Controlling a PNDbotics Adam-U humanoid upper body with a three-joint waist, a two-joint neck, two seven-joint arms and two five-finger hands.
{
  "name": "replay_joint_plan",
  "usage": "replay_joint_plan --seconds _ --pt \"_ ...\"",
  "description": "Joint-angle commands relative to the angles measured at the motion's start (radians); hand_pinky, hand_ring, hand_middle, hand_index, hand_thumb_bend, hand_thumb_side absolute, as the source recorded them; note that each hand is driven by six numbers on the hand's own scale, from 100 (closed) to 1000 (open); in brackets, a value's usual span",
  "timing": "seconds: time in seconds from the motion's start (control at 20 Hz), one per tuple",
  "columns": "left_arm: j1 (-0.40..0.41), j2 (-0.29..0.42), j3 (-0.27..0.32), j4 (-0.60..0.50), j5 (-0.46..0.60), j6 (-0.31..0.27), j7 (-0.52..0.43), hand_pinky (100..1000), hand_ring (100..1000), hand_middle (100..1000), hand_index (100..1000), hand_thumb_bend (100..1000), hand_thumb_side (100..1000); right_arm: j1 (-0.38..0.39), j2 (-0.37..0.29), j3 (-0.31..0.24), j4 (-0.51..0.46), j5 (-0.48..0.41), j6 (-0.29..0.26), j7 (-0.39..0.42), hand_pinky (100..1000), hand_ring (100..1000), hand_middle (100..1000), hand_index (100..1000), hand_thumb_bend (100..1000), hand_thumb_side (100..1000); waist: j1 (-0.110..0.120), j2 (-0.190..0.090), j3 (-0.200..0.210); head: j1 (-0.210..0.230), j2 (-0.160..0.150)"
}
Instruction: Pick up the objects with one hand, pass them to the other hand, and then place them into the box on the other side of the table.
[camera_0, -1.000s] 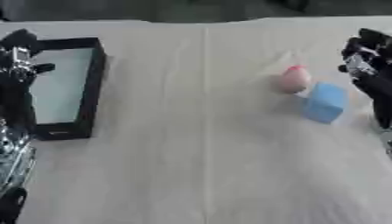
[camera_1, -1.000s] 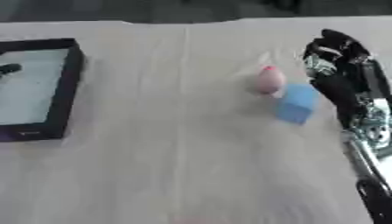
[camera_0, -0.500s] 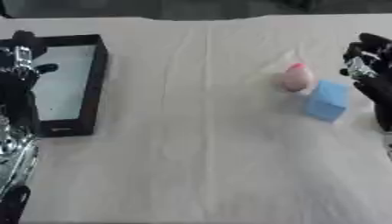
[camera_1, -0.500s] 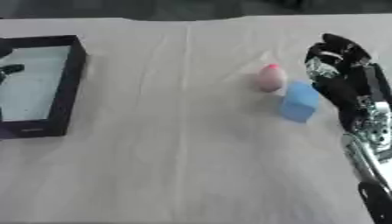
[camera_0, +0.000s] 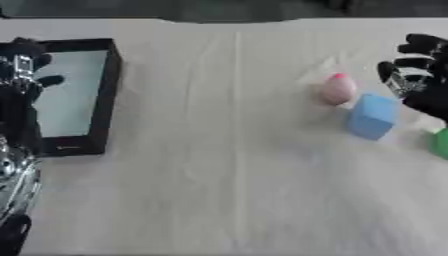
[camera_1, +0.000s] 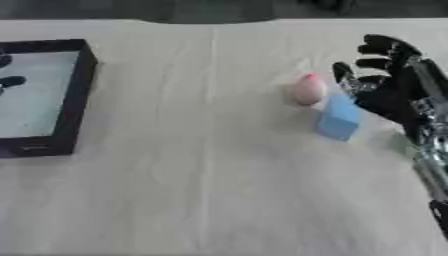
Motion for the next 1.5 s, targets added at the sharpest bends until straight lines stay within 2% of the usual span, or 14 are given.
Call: replay_joint_plan --seconds 0.05,0.3,0.5,0.65,0.85,1.0,1.1,1.25,1.5 --pt "-0.006 0.031 0.007 -0.01 -0.002 0.004 -0.001 626 760 679 737 210 594 -0.018 -0.116 -0.004 -0.038 0.042 0.058 0.072 720 813 801 851 396 224 -0.001 -0.024 0.0 -0.008 -0.004" --pt "-0.003 0.037 0.006 -0.009 -0.003 0.007 -0.002 626 759 676 735 207 593 -0.028 -0.229 0.015 -0.039 0.065 0.091 0.178 743 823 807 854 435 236 -0.003 -0.025 0.001 -0.024 -0.003" --pt "-0.002 0.038 0.005 -0.007 -0.002 0.01 0.0 625 758 674 733 207 592 -0.05 -0.285 0.022 -0.036 0.096 0.122 0.311 769 837 817 861 461 250 -0.003 -0.025 0.0 -0.033 -0.002" --pt "-0.001 0.038 0.003 -0.005 -0.001 0.014 0.0 625 758 673 732 205 591 -0.08 -0.312 0.028 -0.024 0.161 0.132 0.427 790 853 831 865 490 245 -0.003 -0.026 0.0 -0.041 -0.001" --pt "0.0 0.039 0.002 -0.002 -0.001 0.019 0.002 624 756 670 729 201 586 -0.125 -0.33 0.048 0.008 0.256 0.127 0.549 812 865 839 869 543 217 -0.003 -0.027 0.002 -0.052 0.002" --pt "0.001 0.038 -0.001 0.0 0.001 0.024 0.002 624 755 667 722 196 584 -0.157 -0.331 0.072 0.043 0.313 0.125 0.613 820 870 836 843 550 234 -0.004 -0.027 0.004 -0.055 0.002" --pt "0.001 0.037 -0.002 0.001 0.001 0.025 0.001 624 755 667 719 196 584 -0.174 -0.323 0.084 0.066 0.342 0.121 0.641 826 872 834 833 572 191 -0.004 -0.027 0.005 -0.057 0.001" --pt "0.001 0.036 -0.003 0.001 0.001 0.026 -0.001 624 755 665 716 193 583 -0.191 -0.313 0.108 0.1 0.385 0.106 0.679 838 880 841 836 575 226 -0.006 -0.026 0.008 -0.06 0.001" --pt "0.002 0.036 -0.004 0.001 0.005 0.031 -0.003 624 755 664 712 185 586 -0.212 -0.286 0.126 0.161 0.458 0.076 0.727 845 880 837 852 573 215 -0.006 -0.023 0.011 -0.064 0.002"
